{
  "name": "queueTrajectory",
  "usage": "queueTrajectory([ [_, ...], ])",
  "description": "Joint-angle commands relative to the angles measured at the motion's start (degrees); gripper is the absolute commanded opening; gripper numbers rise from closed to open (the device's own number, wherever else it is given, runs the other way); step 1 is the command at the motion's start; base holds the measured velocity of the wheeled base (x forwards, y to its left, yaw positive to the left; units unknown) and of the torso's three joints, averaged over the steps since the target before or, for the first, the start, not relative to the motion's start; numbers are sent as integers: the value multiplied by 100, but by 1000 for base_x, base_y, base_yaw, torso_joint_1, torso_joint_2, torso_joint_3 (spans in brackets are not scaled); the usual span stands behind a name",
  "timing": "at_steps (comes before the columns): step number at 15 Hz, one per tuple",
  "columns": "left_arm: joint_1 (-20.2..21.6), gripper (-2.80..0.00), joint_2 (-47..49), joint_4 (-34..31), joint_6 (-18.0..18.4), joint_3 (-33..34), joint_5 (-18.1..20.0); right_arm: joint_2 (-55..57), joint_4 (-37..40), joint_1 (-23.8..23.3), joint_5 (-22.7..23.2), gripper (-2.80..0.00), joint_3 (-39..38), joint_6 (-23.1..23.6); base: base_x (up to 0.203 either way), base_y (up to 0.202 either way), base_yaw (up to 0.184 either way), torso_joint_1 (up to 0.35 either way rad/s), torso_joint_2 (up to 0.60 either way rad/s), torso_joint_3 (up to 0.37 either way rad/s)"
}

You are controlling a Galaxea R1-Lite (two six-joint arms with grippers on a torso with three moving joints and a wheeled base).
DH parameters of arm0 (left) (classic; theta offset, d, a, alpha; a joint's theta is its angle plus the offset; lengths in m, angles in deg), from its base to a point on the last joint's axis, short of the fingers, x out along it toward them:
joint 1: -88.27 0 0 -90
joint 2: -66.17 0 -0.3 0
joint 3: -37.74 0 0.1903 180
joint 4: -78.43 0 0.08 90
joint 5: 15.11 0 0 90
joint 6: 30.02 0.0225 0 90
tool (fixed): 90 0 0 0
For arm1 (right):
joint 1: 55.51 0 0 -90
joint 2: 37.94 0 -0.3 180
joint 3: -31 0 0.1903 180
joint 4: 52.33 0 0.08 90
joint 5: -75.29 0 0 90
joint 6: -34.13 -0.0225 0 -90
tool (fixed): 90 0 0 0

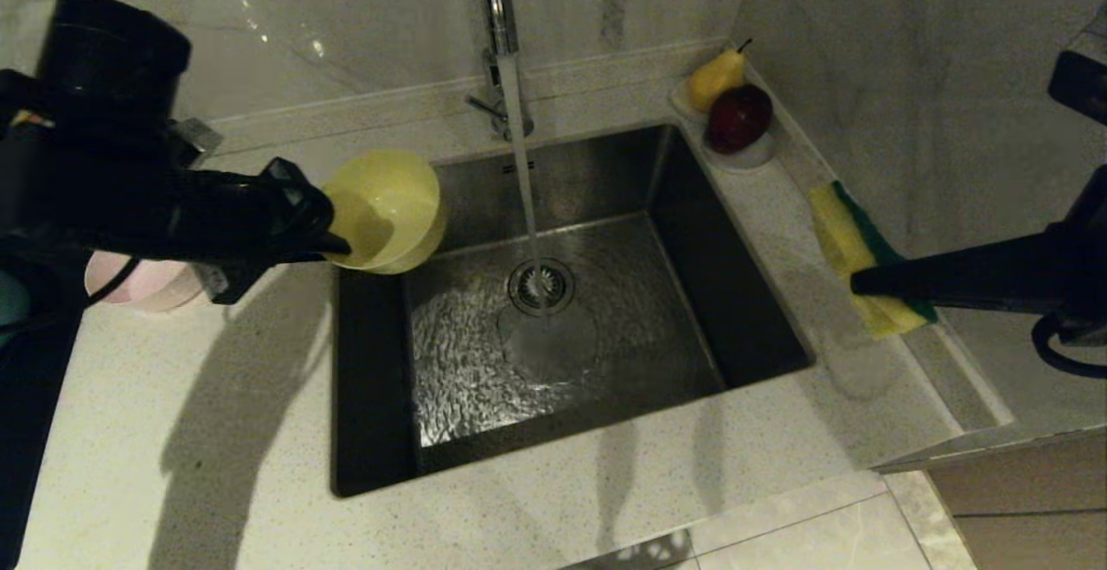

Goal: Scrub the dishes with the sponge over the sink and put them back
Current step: Wash the bowl

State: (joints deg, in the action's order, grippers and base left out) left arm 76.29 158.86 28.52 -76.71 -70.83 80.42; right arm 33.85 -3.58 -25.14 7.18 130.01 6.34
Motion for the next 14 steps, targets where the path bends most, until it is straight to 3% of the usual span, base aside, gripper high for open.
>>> queueTrajectory([
  [1, -570, -280, 883, -36, -78, -517, -393, -123, 3, -4, 9, -280, -89, -8, 0, 0, 0, 0, 0, 0],
  [4, -937, -280, 1363, -30, -103, -947, -609, -104, 3, 4, 18, -280, -70, -8, 0, 0, 0, 0, 0, 0],
  [14, -1269, -280, 2024, -77, -153, -1657, -665, -112, 3, 4, 27, -280, -109, 82, 0, 0, 0, 0, 0, 0],
])
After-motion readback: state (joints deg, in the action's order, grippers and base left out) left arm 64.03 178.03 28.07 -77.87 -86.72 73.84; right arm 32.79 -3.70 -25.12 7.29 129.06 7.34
